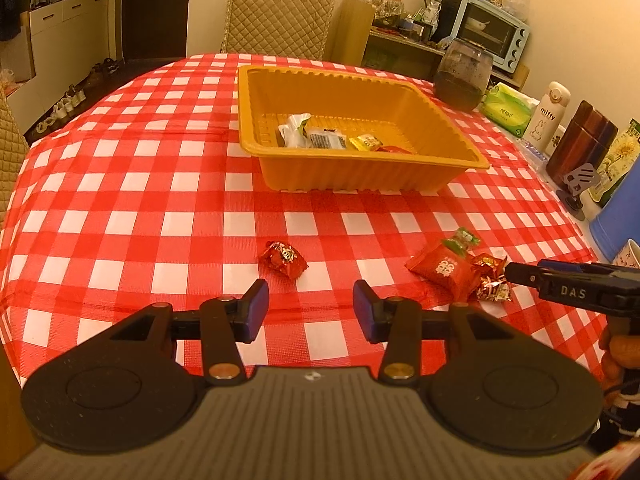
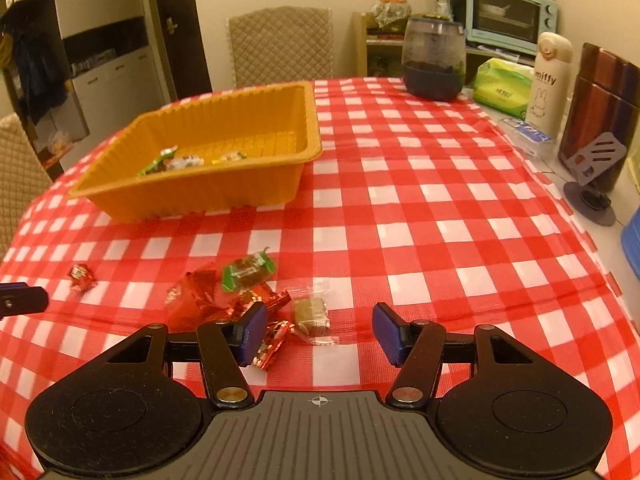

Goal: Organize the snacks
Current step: 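Withdraw both tools from the tray back toward the remaining red candies, then grasp the red-gold candy with left tool while right tool grasps the clear packet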

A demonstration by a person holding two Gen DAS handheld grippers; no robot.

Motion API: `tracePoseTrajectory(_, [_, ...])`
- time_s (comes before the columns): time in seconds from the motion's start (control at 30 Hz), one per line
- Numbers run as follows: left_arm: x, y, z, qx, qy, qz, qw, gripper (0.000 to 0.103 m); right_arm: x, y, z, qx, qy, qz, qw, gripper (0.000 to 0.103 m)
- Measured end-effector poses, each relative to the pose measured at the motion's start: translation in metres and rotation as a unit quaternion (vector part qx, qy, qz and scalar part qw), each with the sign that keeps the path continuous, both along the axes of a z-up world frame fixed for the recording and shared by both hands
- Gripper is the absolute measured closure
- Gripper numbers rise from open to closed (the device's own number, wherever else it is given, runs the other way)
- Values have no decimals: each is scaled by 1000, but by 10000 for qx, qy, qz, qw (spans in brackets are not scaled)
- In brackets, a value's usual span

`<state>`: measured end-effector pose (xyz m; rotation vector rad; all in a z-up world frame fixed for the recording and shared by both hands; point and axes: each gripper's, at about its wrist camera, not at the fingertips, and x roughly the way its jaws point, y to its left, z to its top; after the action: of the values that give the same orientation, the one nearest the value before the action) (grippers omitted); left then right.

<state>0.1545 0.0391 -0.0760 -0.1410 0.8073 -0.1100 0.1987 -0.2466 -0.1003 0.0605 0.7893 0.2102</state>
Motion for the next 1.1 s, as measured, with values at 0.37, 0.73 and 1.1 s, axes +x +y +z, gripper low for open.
tracePoseTrajectory(0.37, [9, -1, -11, 47, 99, 35, 9999, 61, 12, 10, -15, -240, 139, 117, 9995, 81])
tracePoseTrajectory(0.73, [27, -3, -17, 254, -111, 150, 9995, 61, 7, 8, 0, -105, 20, -176, 9998, 81])
tracePoseTrajectory(1.1, [51, -11, -38, 277, -47, 209, 9994, 64, 9, 9, 2, 30, 28, -206, 9998, 81])
